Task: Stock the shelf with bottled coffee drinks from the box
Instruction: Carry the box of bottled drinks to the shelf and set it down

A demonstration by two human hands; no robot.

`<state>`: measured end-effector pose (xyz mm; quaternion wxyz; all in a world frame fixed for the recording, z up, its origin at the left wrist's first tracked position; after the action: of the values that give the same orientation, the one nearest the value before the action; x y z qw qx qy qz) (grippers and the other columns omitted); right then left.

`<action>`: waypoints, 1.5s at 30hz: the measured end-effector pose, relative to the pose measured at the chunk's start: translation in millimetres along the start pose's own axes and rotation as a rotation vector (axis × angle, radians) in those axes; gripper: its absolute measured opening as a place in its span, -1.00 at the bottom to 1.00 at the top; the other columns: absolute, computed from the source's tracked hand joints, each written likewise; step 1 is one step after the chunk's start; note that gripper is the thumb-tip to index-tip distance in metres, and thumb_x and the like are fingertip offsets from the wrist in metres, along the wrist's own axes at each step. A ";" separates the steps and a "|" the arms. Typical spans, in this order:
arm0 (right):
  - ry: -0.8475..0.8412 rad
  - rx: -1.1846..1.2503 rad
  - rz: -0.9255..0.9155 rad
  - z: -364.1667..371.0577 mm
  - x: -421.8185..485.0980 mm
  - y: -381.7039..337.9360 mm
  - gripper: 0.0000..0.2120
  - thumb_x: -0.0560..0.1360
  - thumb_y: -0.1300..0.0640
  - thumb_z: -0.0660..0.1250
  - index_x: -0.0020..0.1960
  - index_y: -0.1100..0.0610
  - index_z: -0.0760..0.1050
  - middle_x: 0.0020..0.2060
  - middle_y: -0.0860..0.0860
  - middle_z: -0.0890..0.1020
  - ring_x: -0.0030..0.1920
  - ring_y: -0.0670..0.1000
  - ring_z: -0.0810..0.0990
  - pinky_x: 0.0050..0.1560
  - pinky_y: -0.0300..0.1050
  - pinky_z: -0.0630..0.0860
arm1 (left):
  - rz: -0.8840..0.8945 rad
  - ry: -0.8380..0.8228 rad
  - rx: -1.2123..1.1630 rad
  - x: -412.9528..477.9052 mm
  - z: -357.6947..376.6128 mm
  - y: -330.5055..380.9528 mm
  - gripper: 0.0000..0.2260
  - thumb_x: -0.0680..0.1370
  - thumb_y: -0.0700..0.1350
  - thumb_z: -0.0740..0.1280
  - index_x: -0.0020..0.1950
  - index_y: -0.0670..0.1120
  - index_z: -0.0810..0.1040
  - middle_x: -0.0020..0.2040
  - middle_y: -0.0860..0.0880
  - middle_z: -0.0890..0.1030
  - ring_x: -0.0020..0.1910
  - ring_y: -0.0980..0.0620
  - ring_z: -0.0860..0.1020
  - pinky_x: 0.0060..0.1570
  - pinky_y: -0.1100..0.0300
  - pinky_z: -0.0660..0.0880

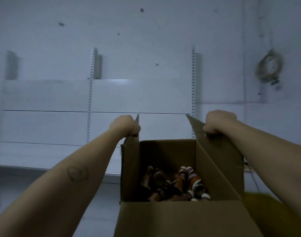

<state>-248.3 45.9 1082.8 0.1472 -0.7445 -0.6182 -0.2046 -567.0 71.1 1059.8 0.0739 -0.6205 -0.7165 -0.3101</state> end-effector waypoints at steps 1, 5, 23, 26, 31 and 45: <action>-0.021 0.026 -0.026 8.8 0.5 -17.6 -0.79 0.35 0.04 0.42 -0.29 0.07 0.39 -0.29 0.00 0.46 -0.29 0.04 0.45 -0.22 -0.09 0.39 | -0.042 -0.001 0.025 -2.3 -6.1 -20.2 -0.87 0.34 -0.11 0.36 -0.28 -0.12 0.44 -0.35 -0.06 0.52 -0.43 -0.02 0.50 -0.52 0.27 0.32; -0.133 0.104 -0.161 43.0 -1.7 -102.5 -0.72 0.34 -0.03 0.49 -0.23 0.06 0.41 -0.26 0.01 0.47 -0.24 0.07 0.48 -0.29 -0.09 0.36 | -0.212 -0.029 0.123 -21.2 -25.5 -111.8 -0.81 0.32 -0.08 0.43 -0.28 -0.12 0.45 -0.34 -0.08 0.53 -0.41 -0.03 0.51 -0.49 0.23 0.36; -0.473 0.211 -0.670 202.2 -138.0 -549.1 -0.73 0.31 -0.04 0.53 -0.33 0.10 0.52 -0.37 0.01 0.59 -0.40 0.01 0.54 -0.41 -0.21 0.39 | -0.662 -0.126 0.431 -124.3 -5.0 -532.0 -0.90 0.32 -0.11 0.35 -0.26 -0.11 0.48 -0.28 -0.09 0.54 -0.33 -0.05 0.51 -0.43 0.22 0.38; -0.523 0.232 -0.656 239.9 -167.6 -596.5 -0.79 0.33 0.01 0.52 -0.34 0.11 0.58 -0.46 0.00 0.62 -0.46 -0.02 0.58 -0.41 -0.22 0.41 | -0.691 -0.182 0.479 -140.2 9.8 -592.2 -0.91 0.33 -0.08 0.31 -0.23 -0.08 0.48 -0.25 -0.07 0.52 -0.32 -0.02 0.47 -0.43 0.20 0.32; -0.537 0.283 -0.698 279.9 -203.0 -666.3 -0.85 0.37 0.08 0.46 -0.27 0.10 0.52 -0.37 0.00 0.59 -0.40 -0.02 0.55 -0.44 -0.24 0.33 | -0.793 -0.247 0.471 -179.2 22.9 -682.1 -0.87 0.37 -0.02 0.31 -0.27 -0.05 0.42 -0.26 -0.07 0.50 -0.34 -0.03 0.47 -0.45 0.19 0.29; -0.708 0.267 -0.789 427.8 -248.8 -826.4 -0.88 0.40 0.07 0.39 -0.12 0.11 0.56 -0.15 0.04 0.62 -0.16 0.09 0.56 -0.25 -0.15 0.40 | -0.957 -0.320 0.433 -199.8 96.0 -850.9 -0.87 0.44 -0.03 0.26 -0.18 -0.08 0.48 -0.27 -0.09 0.57 -0.32 -0.04 0.57 -0.24 0.11 0.55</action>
<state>-1044.1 192.8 560.2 -0.0645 -0.4545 -0.8829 0.0992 -1292.1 -77.9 585.2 -0.0592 -0.2356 -0.9684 -0.0562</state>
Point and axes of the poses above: each hand's wrist, its own x-axis towards the middle knuckle, its own z-axis out of the palm, y = z × x, the point moved 10 cm from there along x, towards the middle knuckle
